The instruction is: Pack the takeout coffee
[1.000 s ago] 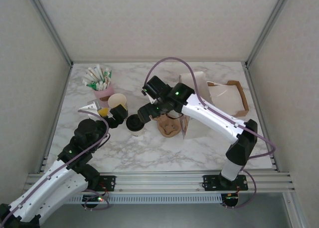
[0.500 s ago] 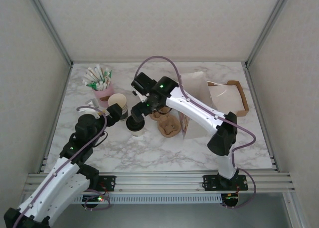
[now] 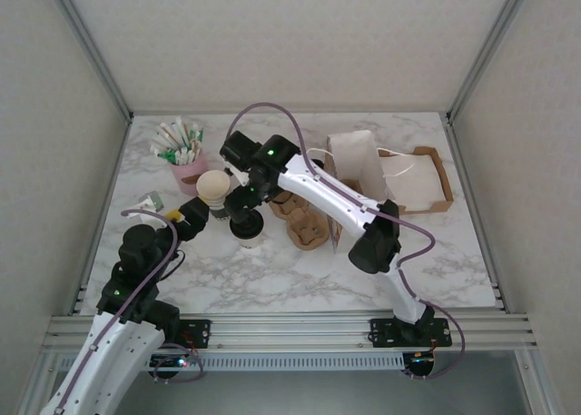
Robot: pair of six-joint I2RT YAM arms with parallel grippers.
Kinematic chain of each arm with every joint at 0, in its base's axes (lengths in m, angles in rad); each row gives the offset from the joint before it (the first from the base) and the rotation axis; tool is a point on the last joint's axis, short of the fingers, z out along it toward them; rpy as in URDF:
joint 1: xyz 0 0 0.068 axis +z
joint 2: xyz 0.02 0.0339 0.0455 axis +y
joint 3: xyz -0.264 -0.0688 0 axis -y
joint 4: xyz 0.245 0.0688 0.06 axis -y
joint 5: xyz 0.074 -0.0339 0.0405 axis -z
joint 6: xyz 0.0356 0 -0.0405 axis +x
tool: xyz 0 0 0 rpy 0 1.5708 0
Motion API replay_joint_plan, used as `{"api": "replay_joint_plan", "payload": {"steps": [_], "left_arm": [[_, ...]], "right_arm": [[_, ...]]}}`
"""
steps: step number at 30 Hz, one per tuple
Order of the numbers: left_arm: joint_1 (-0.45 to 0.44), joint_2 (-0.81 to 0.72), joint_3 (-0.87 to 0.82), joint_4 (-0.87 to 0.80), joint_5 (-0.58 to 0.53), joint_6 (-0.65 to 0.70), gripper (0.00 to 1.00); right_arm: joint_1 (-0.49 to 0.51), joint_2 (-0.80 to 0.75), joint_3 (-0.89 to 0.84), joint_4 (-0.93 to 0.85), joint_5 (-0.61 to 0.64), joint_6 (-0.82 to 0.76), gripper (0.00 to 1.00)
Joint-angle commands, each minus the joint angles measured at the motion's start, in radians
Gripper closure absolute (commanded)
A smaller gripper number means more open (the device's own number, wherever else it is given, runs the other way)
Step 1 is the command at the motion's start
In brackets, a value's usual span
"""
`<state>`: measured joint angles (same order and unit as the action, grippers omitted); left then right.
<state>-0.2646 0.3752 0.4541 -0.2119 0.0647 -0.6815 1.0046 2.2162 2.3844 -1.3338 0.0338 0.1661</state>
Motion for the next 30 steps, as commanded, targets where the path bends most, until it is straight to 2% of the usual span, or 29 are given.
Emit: {"api": "replay_joint_plan", "payload": {"steps": [1,30], "left_arm": [[0.010,-0.017,0.011,-0.017,0.011,0.016,0.00],[0.010,-0.028,0.006,-0.013,0.009,0.020,0.00]], "right_arm": [[0.018,0.051,0.077,-0.090,0.018,-0.020,0.01],[0.046,0.226,0.269,-0.191,-0.001,-0.083,0.02]]}}
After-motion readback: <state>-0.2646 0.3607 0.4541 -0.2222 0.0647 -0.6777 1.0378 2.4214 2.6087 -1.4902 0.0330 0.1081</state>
